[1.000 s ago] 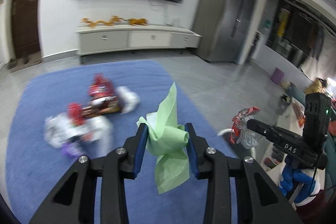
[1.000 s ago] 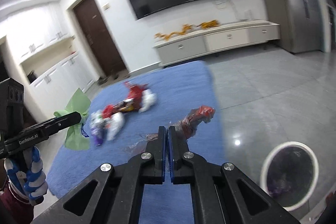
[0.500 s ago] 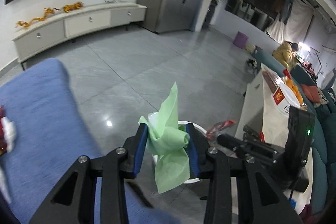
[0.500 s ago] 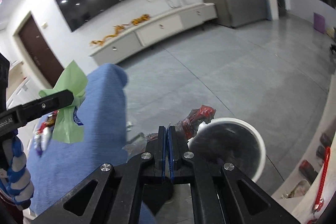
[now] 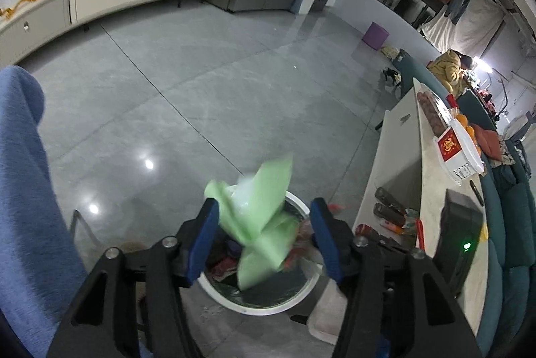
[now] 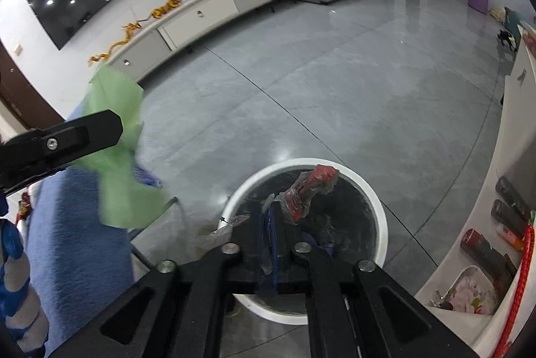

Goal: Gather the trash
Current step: 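Carry both items over the trash bin and open both tools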

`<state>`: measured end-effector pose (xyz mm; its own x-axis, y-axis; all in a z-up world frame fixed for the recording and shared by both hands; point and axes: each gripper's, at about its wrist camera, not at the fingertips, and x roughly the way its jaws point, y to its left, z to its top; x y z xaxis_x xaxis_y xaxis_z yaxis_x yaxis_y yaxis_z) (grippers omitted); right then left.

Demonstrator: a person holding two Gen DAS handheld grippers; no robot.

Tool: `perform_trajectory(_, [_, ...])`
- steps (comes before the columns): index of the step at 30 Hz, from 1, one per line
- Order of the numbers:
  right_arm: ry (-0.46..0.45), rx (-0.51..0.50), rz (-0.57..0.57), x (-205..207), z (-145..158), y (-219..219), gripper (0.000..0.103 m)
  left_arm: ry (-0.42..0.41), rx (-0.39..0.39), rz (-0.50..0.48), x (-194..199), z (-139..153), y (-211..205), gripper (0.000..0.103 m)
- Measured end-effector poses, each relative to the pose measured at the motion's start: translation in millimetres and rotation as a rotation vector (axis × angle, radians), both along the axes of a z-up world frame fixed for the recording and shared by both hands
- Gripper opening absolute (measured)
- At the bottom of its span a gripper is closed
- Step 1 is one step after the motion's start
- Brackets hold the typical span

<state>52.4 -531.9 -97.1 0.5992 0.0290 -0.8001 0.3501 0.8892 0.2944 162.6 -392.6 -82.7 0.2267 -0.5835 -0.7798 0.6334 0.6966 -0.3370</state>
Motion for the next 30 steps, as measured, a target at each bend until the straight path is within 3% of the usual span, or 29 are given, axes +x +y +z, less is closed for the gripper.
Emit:
perform_trajectory(1, [0.003,0.000,-0.009,0.3,-0.9,-0.8,0.039,0.005,-0.002,-0.003,0.6,-1.2,-2.1,0.061])
perform_trajectory(2, [0.003,0.001,-0.018,-0.7,-3.5,-2.6,0.044,0.006,-0.002,-0.004,1.8,-0.7,-4.4,0.062])
perform_trajectory(9, [0.006,-0.044,-0.066,-10.6,1.5,-4.9,0.044,-0.037,-0.001,0.025,-4.7,3.9,4.9,0.062])
perform_trajectory(16, [-0.057,-0.144,-0.127,-28.1,32.5,3.3,0.044,-0.207,0.024,0.121,-30.8,31.0,37.8,0.062])
perform_trajectory(21, [-0.102,-0.214,-0.149,-40.7,54.9,17.8,0.044,-0.284,0.015,0.188,-47.7,50.3,68.8,0.062])
perform_trajectory(25, [-0.140,-0.260,-0.142,-48.2,74.3,36.7,0.047,-0.342,0.008,0.246,-60.2,65.8,99.7,0.071])
perform_trajectory(30, [-0.192,-0.305,-0.118,-54.7,95.9,62.1,0.051,-0.413,0.014,0.302,-77.2,80.5,132.5,0.073])
